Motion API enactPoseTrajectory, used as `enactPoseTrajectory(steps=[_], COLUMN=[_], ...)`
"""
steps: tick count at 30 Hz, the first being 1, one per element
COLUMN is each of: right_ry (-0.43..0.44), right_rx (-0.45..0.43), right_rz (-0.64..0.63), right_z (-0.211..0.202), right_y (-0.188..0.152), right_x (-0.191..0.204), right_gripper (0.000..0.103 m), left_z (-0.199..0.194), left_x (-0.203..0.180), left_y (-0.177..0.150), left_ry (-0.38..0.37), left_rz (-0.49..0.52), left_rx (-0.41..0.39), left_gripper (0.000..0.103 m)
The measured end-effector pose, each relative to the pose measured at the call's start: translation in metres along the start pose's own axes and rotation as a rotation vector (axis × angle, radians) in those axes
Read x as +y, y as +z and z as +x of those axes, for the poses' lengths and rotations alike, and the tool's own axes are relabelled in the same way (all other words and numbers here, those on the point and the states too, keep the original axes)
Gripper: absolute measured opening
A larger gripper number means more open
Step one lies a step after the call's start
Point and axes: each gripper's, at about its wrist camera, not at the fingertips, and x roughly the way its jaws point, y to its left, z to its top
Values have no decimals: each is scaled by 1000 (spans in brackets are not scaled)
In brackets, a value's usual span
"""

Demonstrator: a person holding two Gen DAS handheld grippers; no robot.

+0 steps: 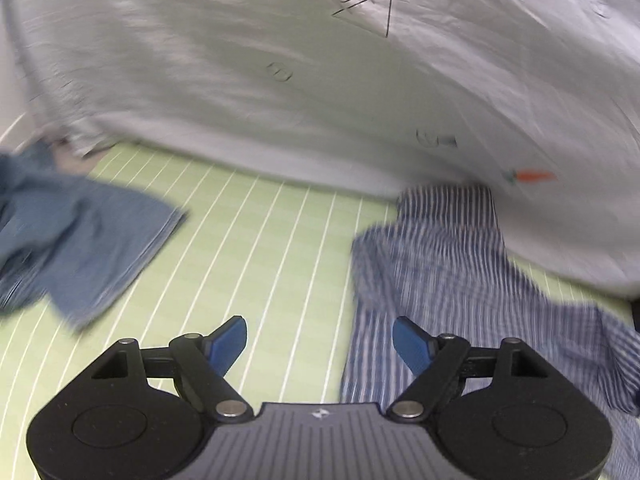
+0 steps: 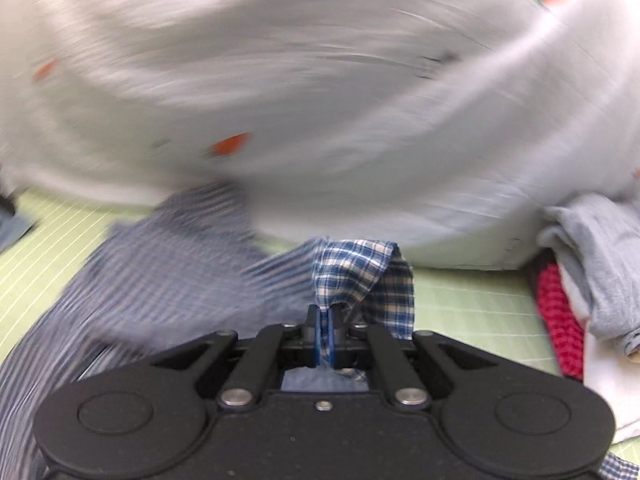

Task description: Fold clothes

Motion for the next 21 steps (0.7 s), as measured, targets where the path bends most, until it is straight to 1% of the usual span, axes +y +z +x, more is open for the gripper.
enactPoseTrajectory(steps=[3, 7, 10, 11, 12, 13, 14, 15, 16, 18, 19, 20, 21], right_ry=[80, 200, 244, 254, 268, 274, 273, 272, 272, 252, 238, 224, 213], right_rx=[13, 58, 126, 145, 164, 169, 166, 160, 155, 155, 155, 155, 155], right_rz=[-73, -113, -143, -137, -122, -104, -86, -67, -48, 11, 52, 94, 141], right_z=[-32, -61, -69, -71, -74, -78, -83, -90, -95, -102, -105, -107, -109], right_y=[-22, -56, -78, -85, -90, -93, -96, -99, -102, -105, -106, -107, -107], right_x=[40, 84, 105, 108, 110, 109, 108, 107, 105, 97, 92, 88, 83], right_gripper=[3, 3, 5, 15, 30, 40, 56, 63, 67, 88, 94, 103, 103], left_z=[-27, -48, -60, -64, -68, -71, -74, -77, -80, -87, -90, -93, -96], left_x=[10, 14, 16, 16, 17, 18, 18, 19, 20, 21, 22, 23, 23], left_y=[-41, -87, -119, -129, -139, -147, -154, -161, -168, -177, -181, -184, -187], left_ry=[8, 13, 22, 24, 26, 29, 33, 37, 39, 40, 39, 38, 35], left_rz=[-17, -7, 0, 2, 3, 0, -1, -2, -1, 10, 18, 27, 41], left_rx=[42, 68, 92, 101, 110, 117, 122, 127, 132, 140, 145, 148, 149], left_gripper=[81, 81, 81, 81, 81, 81, 81, 81, 81, 81, 81, 81, 81])
